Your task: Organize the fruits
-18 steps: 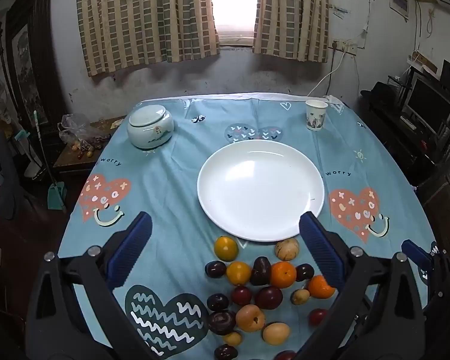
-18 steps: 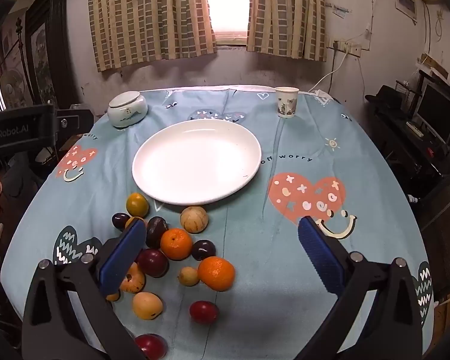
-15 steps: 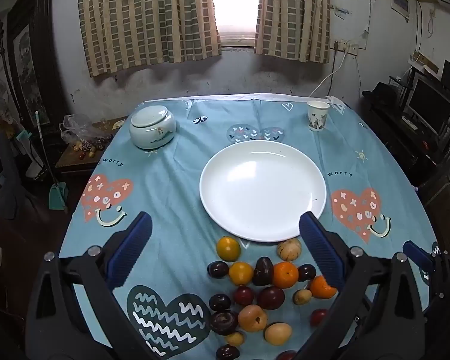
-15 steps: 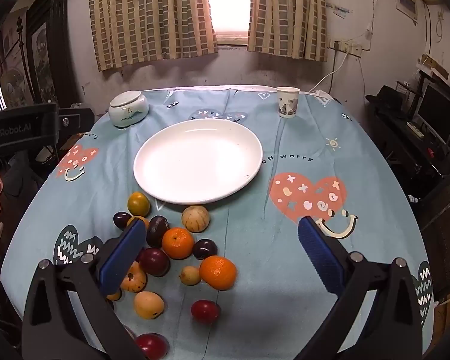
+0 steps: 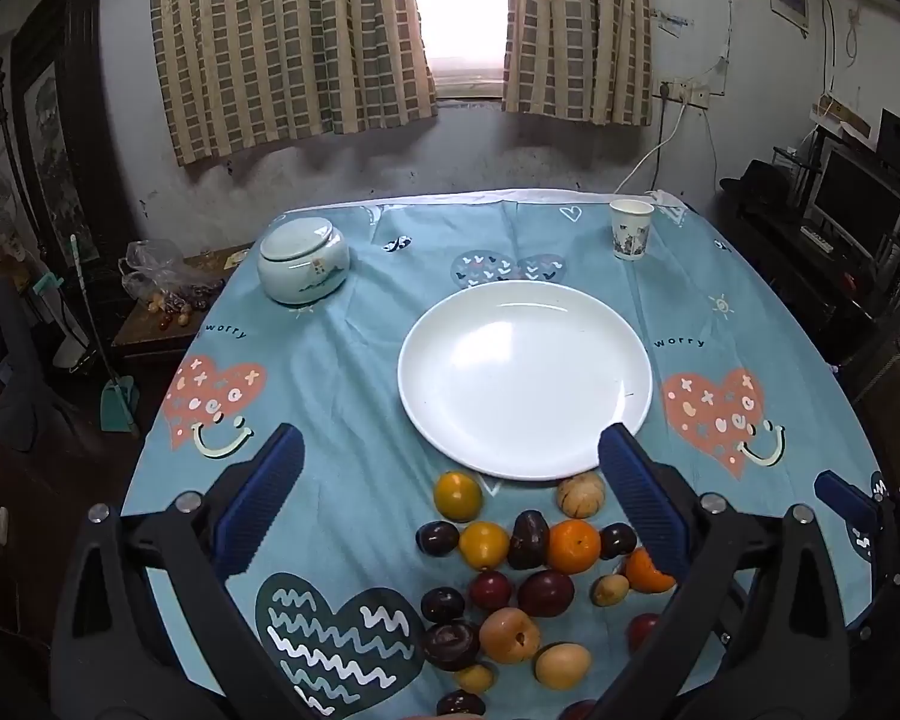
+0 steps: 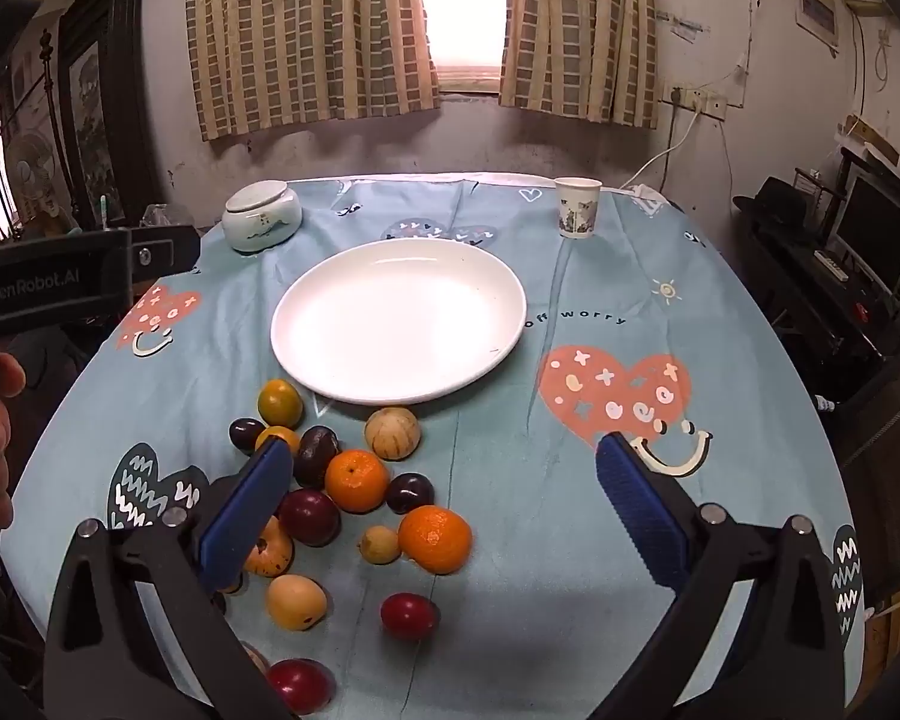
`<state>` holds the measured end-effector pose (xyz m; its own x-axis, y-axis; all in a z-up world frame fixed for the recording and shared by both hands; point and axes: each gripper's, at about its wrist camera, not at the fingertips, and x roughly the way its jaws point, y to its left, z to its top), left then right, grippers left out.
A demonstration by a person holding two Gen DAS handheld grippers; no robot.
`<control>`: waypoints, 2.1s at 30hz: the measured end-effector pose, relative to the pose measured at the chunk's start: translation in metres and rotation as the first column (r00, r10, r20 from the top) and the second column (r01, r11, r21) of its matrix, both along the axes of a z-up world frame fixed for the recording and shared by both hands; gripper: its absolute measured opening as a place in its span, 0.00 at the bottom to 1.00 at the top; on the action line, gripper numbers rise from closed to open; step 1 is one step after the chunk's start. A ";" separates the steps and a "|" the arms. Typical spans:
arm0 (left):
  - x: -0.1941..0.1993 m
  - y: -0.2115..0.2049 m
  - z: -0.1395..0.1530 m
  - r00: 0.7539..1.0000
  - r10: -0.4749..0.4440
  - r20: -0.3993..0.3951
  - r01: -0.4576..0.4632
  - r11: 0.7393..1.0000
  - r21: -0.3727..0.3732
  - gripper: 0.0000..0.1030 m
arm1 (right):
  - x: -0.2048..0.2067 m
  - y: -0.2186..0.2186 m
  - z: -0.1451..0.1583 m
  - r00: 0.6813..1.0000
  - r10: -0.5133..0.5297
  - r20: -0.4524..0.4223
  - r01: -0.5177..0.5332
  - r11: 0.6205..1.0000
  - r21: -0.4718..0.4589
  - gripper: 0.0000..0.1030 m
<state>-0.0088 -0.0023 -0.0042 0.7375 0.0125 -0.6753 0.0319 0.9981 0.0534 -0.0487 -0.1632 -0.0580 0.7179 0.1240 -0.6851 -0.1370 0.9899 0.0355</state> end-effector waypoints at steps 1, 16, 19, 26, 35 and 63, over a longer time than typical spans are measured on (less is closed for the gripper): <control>0.000 0.000 0.000 1.000 -0.002 -0.007 0.002 1.000 0.003 0.97 | -0.001 0.000 0.000 1.000 0.001 0.002 -0.001 1.000 0.003 0.99; -0.004 0.002 0.000 1.000 -0.005 -0.025 0.005 1.000 -0.007 0.97 | -0.038 -0.019 0.078 0.910 -0.118 0.398 0.089 0.992 0.091 0.99; -0.006 0.000 -0.003 0.999 -0.017 -0.030 0.017 1.000 -0.004 0.97 | -0.037 -0.021 0.074 0.924 -0.106 0.367 0.083 0.994 0.078 0.99; -0.009 -0.002 -0.004 0.999 -0.027 -0.035 0.027 1.000 -0.003 0.97 | -0.042 -0.020 0.070 0.937 -0.088 0.339 0.056 0.993 0.104 0.99; -0.013 -0.001 -0.008 0.999 -0.034 -0.036 0.035 0.999 0.012 0.97 | -0.039 -0.008 0.050 0.974 -0.017 0.224 -0.004 0.996 0.091 0.99; -0.131 0.029 -0.127 0.853 -0.317 -0.415 0.284 0.948 -0.142 0.97 | -0.060 0.058 -0.119 0.723 0.547 -0.423 -0.559 0.822 0.107 0.66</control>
<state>-0.1397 0.0271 -0.1311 0.3367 -0.2243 -0.9145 0.3341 0.9365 -0.1067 -0.1087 -0.1055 -0.1773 0.1712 0.3857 -0.9066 -0.6383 0.7444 0.1961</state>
